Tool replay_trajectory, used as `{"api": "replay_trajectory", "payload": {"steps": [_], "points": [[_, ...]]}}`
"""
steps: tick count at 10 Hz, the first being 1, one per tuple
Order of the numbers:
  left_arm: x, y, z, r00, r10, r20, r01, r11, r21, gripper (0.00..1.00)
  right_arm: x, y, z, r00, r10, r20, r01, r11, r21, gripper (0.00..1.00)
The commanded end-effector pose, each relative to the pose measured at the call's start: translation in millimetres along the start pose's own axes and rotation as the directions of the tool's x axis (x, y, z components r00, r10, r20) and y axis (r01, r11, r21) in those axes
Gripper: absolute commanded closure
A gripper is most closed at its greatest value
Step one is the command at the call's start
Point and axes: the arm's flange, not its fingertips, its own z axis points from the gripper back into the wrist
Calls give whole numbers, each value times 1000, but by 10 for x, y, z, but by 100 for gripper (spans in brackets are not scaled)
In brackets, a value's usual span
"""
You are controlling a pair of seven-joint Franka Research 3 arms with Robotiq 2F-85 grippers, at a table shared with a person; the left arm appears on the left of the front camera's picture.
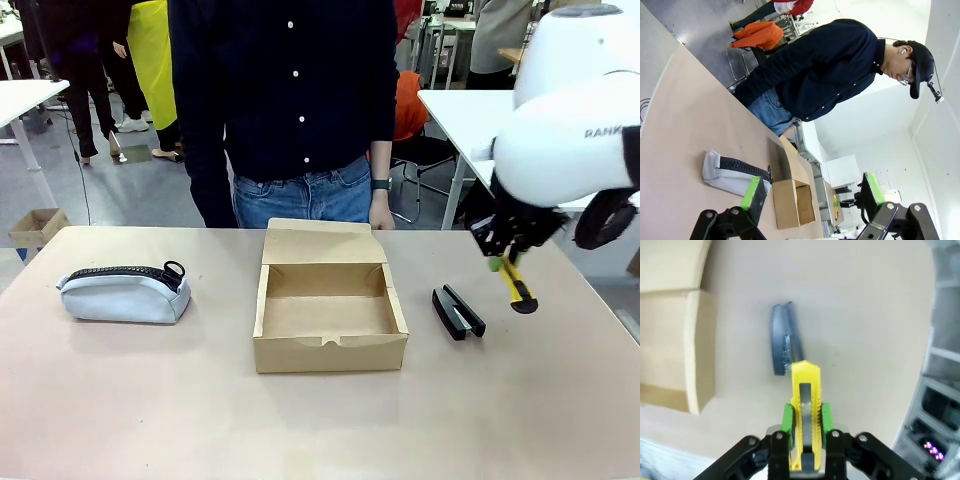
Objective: Pack the items into the box.
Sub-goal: Pick up the item indicated by the person and place it inside the Mailer Box.
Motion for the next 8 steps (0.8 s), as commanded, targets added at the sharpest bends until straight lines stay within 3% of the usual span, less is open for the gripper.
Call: {"api": "replay_trajectory", "payload": {"steps": [1, 2, 3, 5, 6, 8], "points": [[-8, -5, -12, 1000, -20, 18, 20, 1000, -23, 0, -145, -41, -85, 938, 344, 37, -346, 935, 76, 100], [-8, -5, -12, 1000, -20, 18, 20, 1000, -23, 0, -156, -47, -69, 936, 351, -14, -347, 929, 133, 100], [-8, -5, -12, 1000, -20, 18, 20, 1000, -23, 0, -47, 132, -42, 986, 166, 15, -166, 986, 20, 100], [-8, -5, -12, 1000, -20, 18, 20, 1000, -23, 0, -47, 132, -42, 986, 166, 15, -166, 986, 20, 100], [-8, -5, -12, 1000, -20, 18, 20, 1000, -23, 0, -87, 140, -87, 967, 254, 13, -255, 965, 59, 73], [-8, -5, -12, 1000, -20, 18, 20, 1000, -23, 0, 154, 591, 34, 871, 487, 70, -477, 871, -119, 73]]}}
